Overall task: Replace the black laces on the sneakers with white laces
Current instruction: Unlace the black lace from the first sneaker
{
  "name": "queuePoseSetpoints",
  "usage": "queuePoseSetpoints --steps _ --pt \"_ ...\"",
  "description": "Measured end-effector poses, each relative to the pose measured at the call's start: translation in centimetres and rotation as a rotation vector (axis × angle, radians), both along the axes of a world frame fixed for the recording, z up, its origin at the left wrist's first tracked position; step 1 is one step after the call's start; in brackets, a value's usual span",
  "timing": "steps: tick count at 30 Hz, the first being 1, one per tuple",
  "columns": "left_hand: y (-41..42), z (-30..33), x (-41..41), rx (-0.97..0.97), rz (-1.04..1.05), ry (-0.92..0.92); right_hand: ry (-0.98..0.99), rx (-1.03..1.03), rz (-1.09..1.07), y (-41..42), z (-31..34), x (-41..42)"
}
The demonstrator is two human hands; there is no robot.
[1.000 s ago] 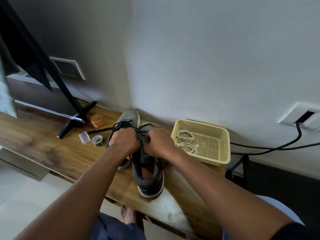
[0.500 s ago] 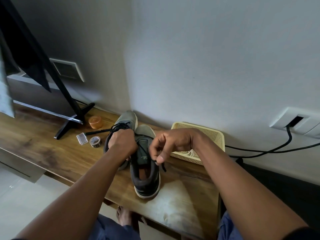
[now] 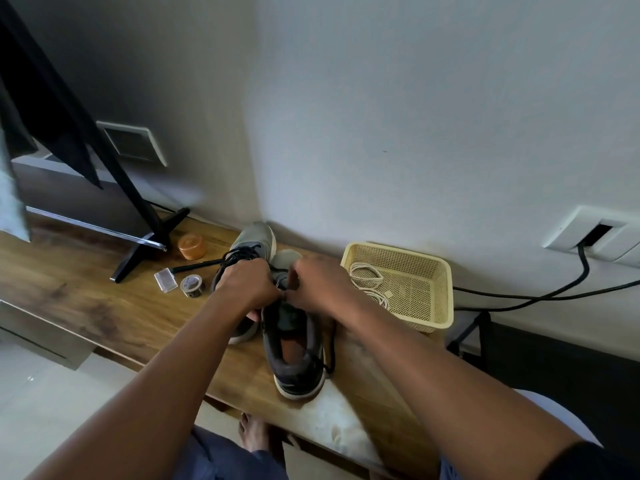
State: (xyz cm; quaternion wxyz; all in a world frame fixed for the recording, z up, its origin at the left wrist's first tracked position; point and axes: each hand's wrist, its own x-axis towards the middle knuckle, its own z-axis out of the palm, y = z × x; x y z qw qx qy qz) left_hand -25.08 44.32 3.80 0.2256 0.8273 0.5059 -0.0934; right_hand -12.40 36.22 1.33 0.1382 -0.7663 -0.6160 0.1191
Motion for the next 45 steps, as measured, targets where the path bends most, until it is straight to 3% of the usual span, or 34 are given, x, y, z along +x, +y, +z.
queuePoseSetpoints --steps 8,15,22,25,28,32,35,37,42,45 --pt "0.0 -0.2 -0.1 -0.006 0.019 0.002 0.084 0.204 -0.057 0.7 -2.9 -1.4" --pt "0.5 -0.9 -0.4 0.032 0.059 0.029 0.489 -0.192 -0.1 2.0 -0.1 0.8" --pt "0.4 -1.2 -0.4 0.096 0.088 0.033 0.892 -0.357 0.248 -1.1 3.3 2.9" --pt "0.2 -1.0 -0.4 0.139 0.055 0.053 0.988 -0.279 0.291 -1.4 4.4 2.9" --pt "-0.2 -0.6 -0.1 0.277 0.023 0.02 1.077 -0.115 0.125 -1.8 4.7 3.3" --pt "-0.3 0.3 -0.3 0.258 0.035 -0.309 1.221 0.047 -0.077 -2.7 4.4 3.5" --pt "-1.6 1.8 -0.6 0.077 0.096 -0.578 1.242 0.102 -0.149 -3.4 4.5 3.3" --pt "-2.7 2.6 -0.6 -0.013 0.096 -0.653 1.24 0.119 -0.153 -4.0 4.9 3.0" --pt "-5.5 3.8 0.0 -0.268 -0.039 -0.582 1.176 0.113 -0.133 -5.5 6.1 2.6" --pt "-7.2 3.6 0.0 -0.308 -0.185 -0.381 0.856 0.05 -0.207 -6.6 6.0 2.7"
